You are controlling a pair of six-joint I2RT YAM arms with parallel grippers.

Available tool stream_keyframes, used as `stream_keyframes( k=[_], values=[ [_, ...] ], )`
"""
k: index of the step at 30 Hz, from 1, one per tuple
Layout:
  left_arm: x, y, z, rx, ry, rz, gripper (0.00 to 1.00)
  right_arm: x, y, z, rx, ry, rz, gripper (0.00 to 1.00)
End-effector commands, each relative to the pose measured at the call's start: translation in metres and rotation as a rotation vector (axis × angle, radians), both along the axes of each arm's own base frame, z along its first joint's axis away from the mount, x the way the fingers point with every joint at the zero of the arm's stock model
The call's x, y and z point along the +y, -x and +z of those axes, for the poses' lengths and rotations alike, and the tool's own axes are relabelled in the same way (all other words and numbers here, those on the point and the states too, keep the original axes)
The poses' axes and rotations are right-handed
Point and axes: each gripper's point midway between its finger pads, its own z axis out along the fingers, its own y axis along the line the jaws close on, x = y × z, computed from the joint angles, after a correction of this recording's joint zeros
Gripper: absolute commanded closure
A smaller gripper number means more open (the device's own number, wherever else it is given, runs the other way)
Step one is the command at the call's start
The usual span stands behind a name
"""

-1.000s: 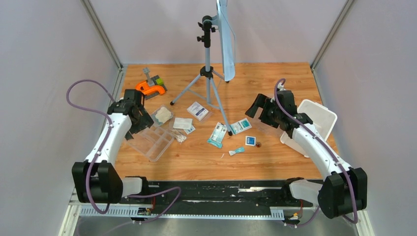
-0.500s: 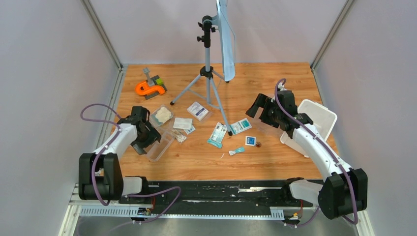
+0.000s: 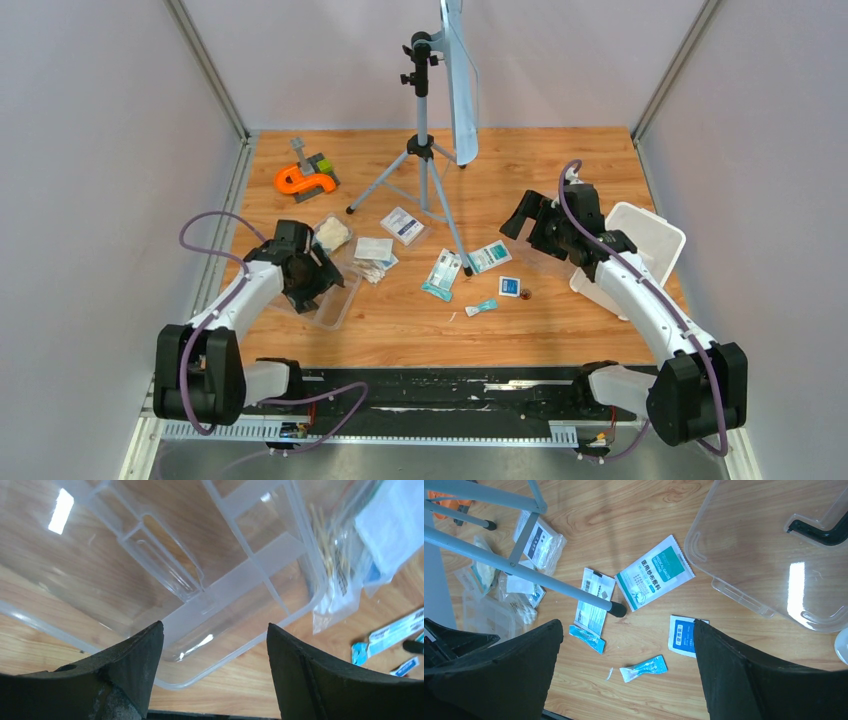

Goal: Organize the medicine kit
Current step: Adjust the medicine box compartment at the center of the board.

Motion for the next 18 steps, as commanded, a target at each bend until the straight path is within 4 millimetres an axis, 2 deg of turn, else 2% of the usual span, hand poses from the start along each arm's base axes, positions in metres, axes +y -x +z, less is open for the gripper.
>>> stream_keyframes(
  k=[1,4,5,8,9,10,11,13,14,15,16,17,18],
  values=[
    [-0.027,0.013,0.01,-0.004,0.062,-0.065,0.17,0.002,-0.006,0.007,-0.036,-0.013,-0.004,0.0],
    [-0.031,0.027,0.019,0.024,0.017,-0.106,0.16,0.003,-0.006,0.007,-0.038,-0.014,-0.003,0.0],
    [-0.031,0.032,0.028,0.026,-0.003,-0.12,0.15,0.002,-0.006,0.008,-0.039,-0.013,-0.004,0.0],
    [-0.015,0.024,0.056,-0.037,-0.127,-0.119,0.14,0.002,-0.006,0.008,-0.043,-0.012,-0.003,0.0],
    [-0.016,0.017,0.072,-0.079,-0.139,-0.126,0.14,0.002,-0.006,0.008,-0.043,-0.012,-0.004,0.0],
    [-0.014,0.012,0.078,-0.103,-0.161,-0.124,0.14,0.002,-0.007,0.008,-0.042,-0.013,-0.003,0.0],
    [-0.02,0.003,0.088,-0.14,-0.163,-0.137,0.14,0.003,-0.007,0.008,-0.04,-0.015,-0.002,0.0],
    [-0.032,-0.011,0.093,-0.168,-0.168,-0.161,0.15,0.004,-0.007,0.008,-0.04,-0.019,0.001,0.0],
    [-0.037,-0.015,0.092,-0.164,-0.166,-0.164,0.16,0.005,-0.007,0.007,-0.037,-0.023,0.003,0.0],
    [-0.05,-0.022,0.089,-0.153,-0.165,-0.195,0.16,0.005,-0.007,0.008,-0.037,-0.026,0.005,0.0],
    [-0.056,-0.027,0.08,-0.118,-0.184,-0.202,0.17,0.006,-0.006,0.009,-0.04,-0.028,0.008,0.0],
    [-0.071,-0.033,0.086,-0.138,-0.182,-0.234,0.17,0.005,-0.006,0.011,-0.045,-0.031,0.006,0.0],
    [-0.077,-0.038,0.077,-0.113,-0.209,-0.245,0.18,0.005,-0.005,0.013,-0.051,-0.031,0.006,0.0]
  ],
)
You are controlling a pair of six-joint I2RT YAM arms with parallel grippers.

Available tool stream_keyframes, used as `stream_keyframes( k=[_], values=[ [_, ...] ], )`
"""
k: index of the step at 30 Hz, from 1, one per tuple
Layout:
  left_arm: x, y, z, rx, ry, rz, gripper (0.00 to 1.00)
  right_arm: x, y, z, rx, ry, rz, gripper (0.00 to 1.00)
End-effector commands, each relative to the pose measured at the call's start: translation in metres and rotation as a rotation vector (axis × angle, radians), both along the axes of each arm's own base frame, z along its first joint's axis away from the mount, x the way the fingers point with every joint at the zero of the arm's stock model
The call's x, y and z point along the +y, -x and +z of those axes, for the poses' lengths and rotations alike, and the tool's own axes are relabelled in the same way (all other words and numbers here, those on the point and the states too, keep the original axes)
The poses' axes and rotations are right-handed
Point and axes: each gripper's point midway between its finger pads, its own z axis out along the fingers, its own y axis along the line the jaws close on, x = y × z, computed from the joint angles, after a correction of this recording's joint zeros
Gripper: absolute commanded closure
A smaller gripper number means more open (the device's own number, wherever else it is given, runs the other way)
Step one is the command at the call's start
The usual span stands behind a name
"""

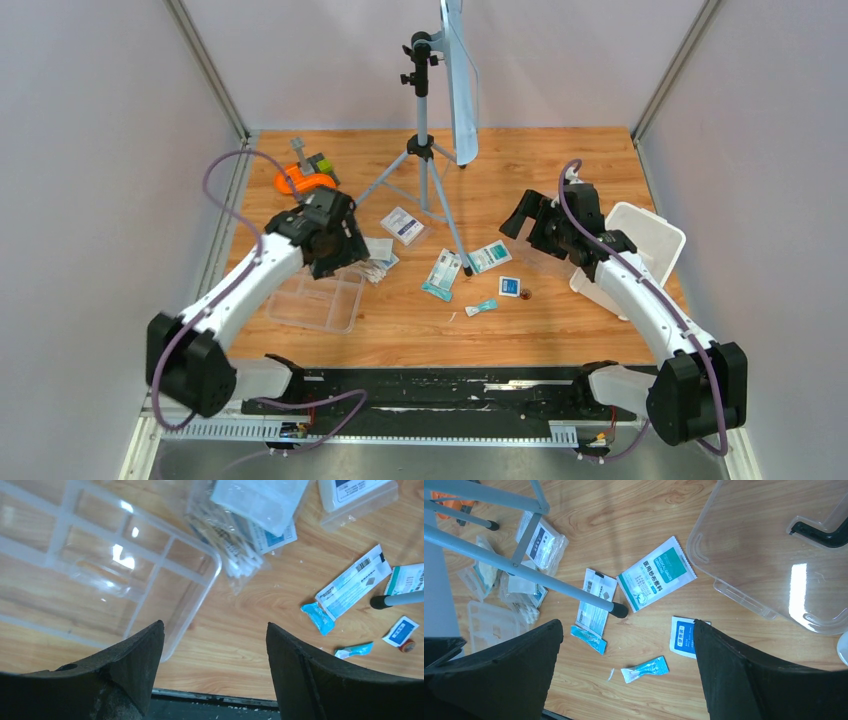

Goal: Organize the medicine kit
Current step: Adjust the medicine box compartment at the center of the board, then pick up the medical item at the center of the board.

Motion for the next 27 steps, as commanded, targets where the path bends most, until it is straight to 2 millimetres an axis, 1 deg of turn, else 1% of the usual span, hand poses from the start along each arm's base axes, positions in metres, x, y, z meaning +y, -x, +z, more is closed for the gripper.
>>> stream_keyframes(
  k=[1,2,3,4,5,7,9,13,15,18,19,20,21,22,23,24,25,26,27],
  values=[
    [-0.037,-0.027,-0.01,0.004,-0.088,-0.045,0.19,0.003,-0.003,0.013,-0.053,-0.023,0.0,0.0],
    [-0.049,-0.032,-0.015,0.014,-0.1,-0.07,0.19,0.002,-0.003,0.014,-0.06,-0.019,-0.001,0.0],
    [-0.056,-0.038,-0.017,0.002,-0.098,-0.082,0.21,0.001,-0.002,0.015,-0.065,-0.016,-0.004,0.0],
    [-0.065,-0.045,-0.026,0.006,-0.102,-0.095,0.22,0.0,-0.001,0.016,-0.07,-0.014,-0.006,0.0],
    [-0.068,-0.049,-0.029,0.008,-0.107,-0.102,0.24,0.0,0.0,0.016,-0.074,-0.013,-0.005,0.0],
    [-0.074,-0.057,-0.046,0.035,-0.132,-0.116,0.27,-0.001,0.001,0.017,-0.078,-0.011,-0.006,0.0],
    [-0.076,-0.065,-0.046,0.022,-0.142,-0.114,0.3,-0.002,0.002,0.018,-0.078,-0.012,-0.007,0.0],
    [-0.08,-0.08,-0.039,-0.034,-0.141,-0.109,0.33,-0.002,0.004,0.018,-0.078,-0.013,-0.008,0.0],
    [-0.074,-0.086,-0.036,-0.051,-0.17,-0.092,0.34,-0.002,0.004,0.019,-0.08,-0.014,-0.007,0.0],
    [-0.058,-0.095,-0.036,-0.04,-0.177,-0.043,0.34,-0.002,0.005,0.02,-0.082,-0.015,-0.007,0.0],
    [-0.049,-0.097,-0.038,-0.032,-0.174,-0.019,0.35,-0.003,0.005,0.021,-0.086,-0.015,-0.009,0.0],
    [-0.047,-0.099,-0.039,-0.031,-0.155,-0.009,0.35,-0.003,0.006,0.021,-0.086,-0.014,-0.009,0.0],
    [-0.037,-0.101,-0.041,-0.024,-0.146,0.017,0.36,-0.004,0.006,0.022,-0.089,-0.013,-0.012,0.0],
    [-0.037,-0.103,-0.043,-0.026,-0.12,0.023,0.37,-0.004,0.007,0.021,-0.089,-0.012,-0.013,0.0],
    [-0.029,-0.105,-0.045,-0.021,-0.11,0.045,0.38,-0.005,0.008,0.021,-0.09,-0.011,-0.015,0.0],
    [-0.029,-0.107,-0.047,-0.021,-0.087,0.048,0.38,-0.005,0.008,0.022,-0.092,-0.012,-0.015,0.0],
    [-0.022,-0.11,-0.051,-0.017,-0.079,0.07,0.38,-0.005,0.008,0.021,-0.092,-0.011,-0.015,0.0],
    [-0.021,-0.11,-0.053,-0.009,-0.062,0.074,0.4,-0.005,0.009,0.022,-0.093,-0.012,-0.017,0.0],
    [-0.013,-0.113,-0.058,-0.002,-0.056,0.096,0.4,-0.005,0.009,0.022,-0.095,-0.012,-0.017,0.0]
  ],
)
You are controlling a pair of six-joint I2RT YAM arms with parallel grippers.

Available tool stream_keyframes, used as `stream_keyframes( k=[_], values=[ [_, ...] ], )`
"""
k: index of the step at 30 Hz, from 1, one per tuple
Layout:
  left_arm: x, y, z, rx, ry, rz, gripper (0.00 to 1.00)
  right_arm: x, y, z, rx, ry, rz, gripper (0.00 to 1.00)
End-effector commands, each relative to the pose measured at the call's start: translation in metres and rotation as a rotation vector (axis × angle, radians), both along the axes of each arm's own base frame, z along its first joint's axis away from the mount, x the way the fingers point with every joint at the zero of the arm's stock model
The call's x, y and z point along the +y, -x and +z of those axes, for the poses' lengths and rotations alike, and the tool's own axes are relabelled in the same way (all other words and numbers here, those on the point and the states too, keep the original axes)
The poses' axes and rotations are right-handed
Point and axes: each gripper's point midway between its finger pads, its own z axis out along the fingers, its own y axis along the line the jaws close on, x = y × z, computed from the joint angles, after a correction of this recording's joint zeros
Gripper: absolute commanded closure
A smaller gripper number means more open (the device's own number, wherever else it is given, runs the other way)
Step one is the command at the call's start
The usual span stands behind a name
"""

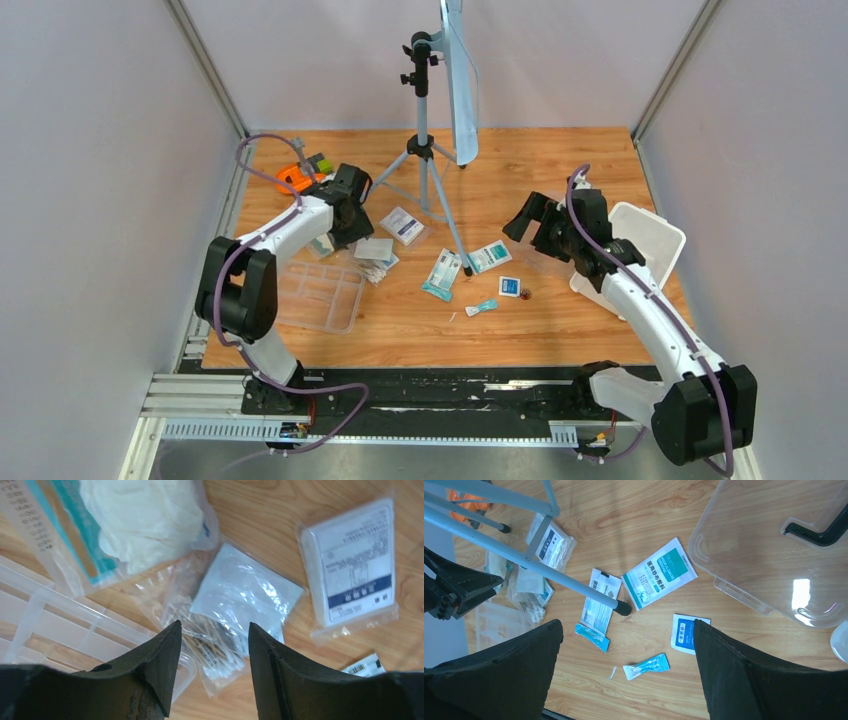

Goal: Organize the medicine kit
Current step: Pick up the medical item at the center of the board.

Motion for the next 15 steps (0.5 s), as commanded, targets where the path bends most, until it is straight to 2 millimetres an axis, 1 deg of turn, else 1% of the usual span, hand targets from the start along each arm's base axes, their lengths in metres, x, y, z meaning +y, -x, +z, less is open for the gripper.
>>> stream_keyframes(
  k=[1,3,5,6,10,13,15],
  values=[
    [0.011,-0.013,-0.003,-0.024,0.078,0.049,0.41,-0.002,-0.001,0.01,-0.045,-0.002,-0.012,0.0],
    [0.018,-0.015,-0.011,-0.009,0.081,0.056,0.44,-0.003,0.0,0.01,-0.048,0.0,-0.015,0.0],
    [0.024,-0.018,-0.014,-0.005,0.072,0.056,0.45,-0.004,0.001,0.01,-0.05,0.004,-0.018,0.0],
    [0.025,-0.02,-0.014,-0.01,0.07,0.049,0.47,-0.004,0.001,0.01,-0.051,0.006,-0.019,0.0],
    [0.026,-0.021,-0.023,0.008,0.052,0.024,0.53,-0.005,0.001,0.01,-0.05,0.007,-0.021,0.0],
    [0.03,-0.016,-0.036,0.054,0.03,0.017,0.53,-0.004,0.0,0.01,-0.047,0.005,-0.019,0.0],
    [0.033,-0.011,-0.042,0.07,0.013,0.019,0.52,-0.004,0.0,0.01,-0.049,0.005,-0.02,0.0]
  ],
)
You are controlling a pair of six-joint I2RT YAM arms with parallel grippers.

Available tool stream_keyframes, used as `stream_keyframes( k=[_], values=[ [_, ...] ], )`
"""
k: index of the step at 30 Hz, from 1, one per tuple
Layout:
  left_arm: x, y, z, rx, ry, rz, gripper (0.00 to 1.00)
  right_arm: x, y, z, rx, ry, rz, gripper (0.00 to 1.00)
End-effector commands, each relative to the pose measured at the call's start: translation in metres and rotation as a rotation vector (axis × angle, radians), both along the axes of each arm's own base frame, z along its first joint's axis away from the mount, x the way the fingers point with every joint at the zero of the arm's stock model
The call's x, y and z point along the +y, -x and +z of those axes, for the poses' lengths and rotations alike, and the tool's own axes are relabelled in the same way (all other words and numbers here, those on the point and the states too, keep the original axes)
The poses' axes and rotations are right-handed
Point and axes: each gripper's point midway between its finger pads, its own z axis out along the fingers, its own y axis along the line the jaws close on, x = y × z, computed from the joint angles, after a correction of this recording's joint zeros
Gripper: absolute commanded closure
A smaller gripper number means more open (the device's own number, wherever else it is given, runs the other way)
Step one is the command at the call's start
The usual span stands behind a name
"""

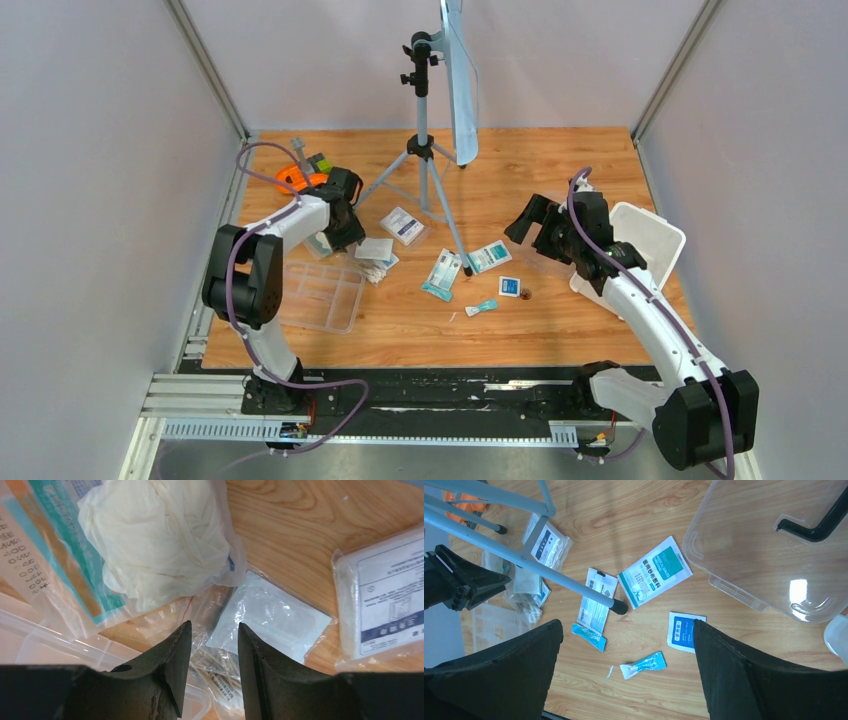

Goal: Organize the medicine kit
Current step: Pick up the medical item at the center of the board.

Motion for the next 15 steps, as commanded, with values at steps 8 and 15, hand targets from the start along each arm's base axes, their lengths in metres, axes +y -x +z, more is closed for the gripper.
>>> stream_keyframes(
  k=[8,15],
  values=[
    [0.009,0.012,-0.021,0.036,-0.043,-0.031,0.51,0.002,-0.007,0.006,-0.018,-0.006,-0.008,0.0],
    [0.01,0.011,-0.01,0.022,-0.055,-0.058,0.75,0.002,-0.009,0.004,-0.011,-0.005,-0.014,0.0]
  ],
)
